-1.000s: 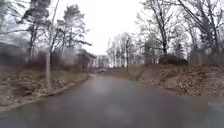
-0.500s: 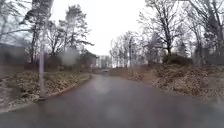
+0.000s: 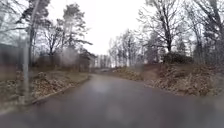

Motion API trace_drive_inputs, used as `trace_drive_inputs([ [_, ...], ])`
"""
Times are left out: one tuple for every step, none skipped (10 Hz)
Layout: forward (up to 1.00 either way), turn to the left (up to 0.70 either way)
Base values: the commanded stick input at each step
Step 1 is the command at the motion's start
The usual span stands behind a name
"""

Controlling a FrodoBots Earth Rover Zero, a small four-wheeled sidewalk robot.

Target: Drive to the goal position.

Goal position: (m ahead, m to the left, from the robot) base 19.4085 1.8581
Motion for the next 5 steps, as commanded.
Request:
trace_drive_inputs([
  [1.00,0.00],
  [1.00,0.00],
  [1.00,0.00],
  [1.00,0.00],
  [1.00,0.00],
])
